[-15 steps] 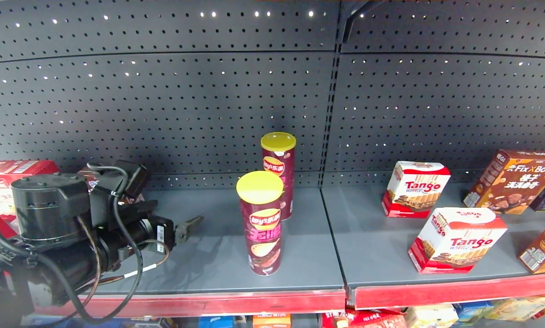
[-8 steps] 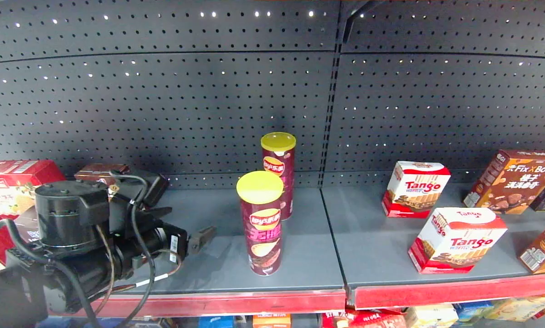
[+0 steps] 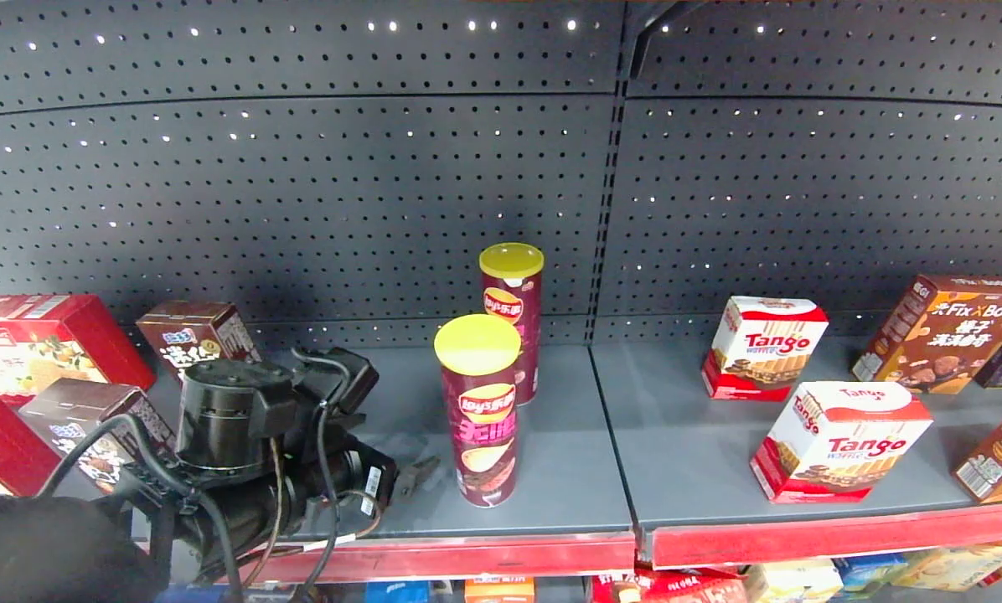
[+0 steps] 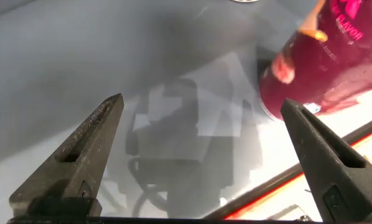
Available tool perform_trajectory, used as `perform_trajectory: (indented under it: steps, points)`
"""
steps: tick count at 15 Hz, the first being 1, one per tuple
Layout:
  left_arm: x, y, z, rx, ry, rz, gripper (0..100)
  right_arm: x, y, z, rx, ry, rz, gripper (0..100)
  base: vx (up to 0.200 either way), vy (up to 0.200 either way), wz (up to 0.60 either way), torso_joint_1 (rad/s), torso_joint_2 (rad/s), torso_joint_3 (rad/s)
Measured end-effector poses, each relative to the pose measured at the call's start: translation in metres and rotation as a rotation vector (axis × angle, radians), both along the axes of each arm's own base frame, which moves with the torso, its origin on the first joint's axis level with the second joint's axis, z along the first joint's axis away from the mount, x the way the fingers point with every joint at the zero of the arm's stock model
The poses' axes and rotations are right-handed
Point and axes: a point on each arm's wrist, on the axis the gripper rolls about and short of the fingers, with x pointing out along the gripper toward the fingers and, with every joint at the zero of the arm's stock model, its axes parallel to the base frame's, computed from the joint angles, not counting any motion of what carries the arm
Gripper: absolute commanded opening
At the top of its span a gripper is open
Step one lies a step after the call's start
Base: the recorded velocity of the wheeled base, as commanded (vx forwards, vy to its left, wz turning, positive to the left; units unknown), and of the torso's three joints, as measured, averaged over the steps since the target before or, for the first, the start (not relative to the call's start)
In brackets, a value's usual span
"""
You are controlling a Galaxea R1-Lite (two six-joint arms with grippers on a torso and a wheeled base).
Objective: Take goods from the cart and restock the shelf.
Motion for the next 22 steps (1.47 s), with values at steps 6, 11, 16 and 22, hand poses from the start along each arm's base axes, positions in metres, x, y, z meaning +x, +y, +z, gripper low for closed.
perform_trajectory:
  steps: [6, 11, 16, 22]
  points:
    - [0.01, -0.009, -0.007, 0.009, 0.018, -0.012, 100, 0.0, 0.0, 0.0, 0.0, 0.0, 0.0, 100, 0.0, 0.0, 0.0, 0.0, 0.0, 0.0]
    - [0.019, -0.019, -0.009, 0.006, 0.012, -0.032, 100, 0.0, 0.0, 0.0, 0.0, 0.0, 0.0, 100, 0.0, 0.0, 0.0, 0.0, 0.0, 0.0]
    - [0.022, -0.025, -0.01, 0.005, 0.009, -0.043, 100, 0.0, 0.0, 0.0, 0.0, 0.0, 0.0, 100, 0.0, 0.0, 0.0, 0.0, 0.0, 0.0]
    - [0.022, -0.027, -0.01, 0.004, 0.011, -0.048, 100, 0.0, 0.0, 0.0, 0.0, 0.0, 0.0, 100, 0.0, 0.0, 0.0, 0.0, 0.0, 0.0]
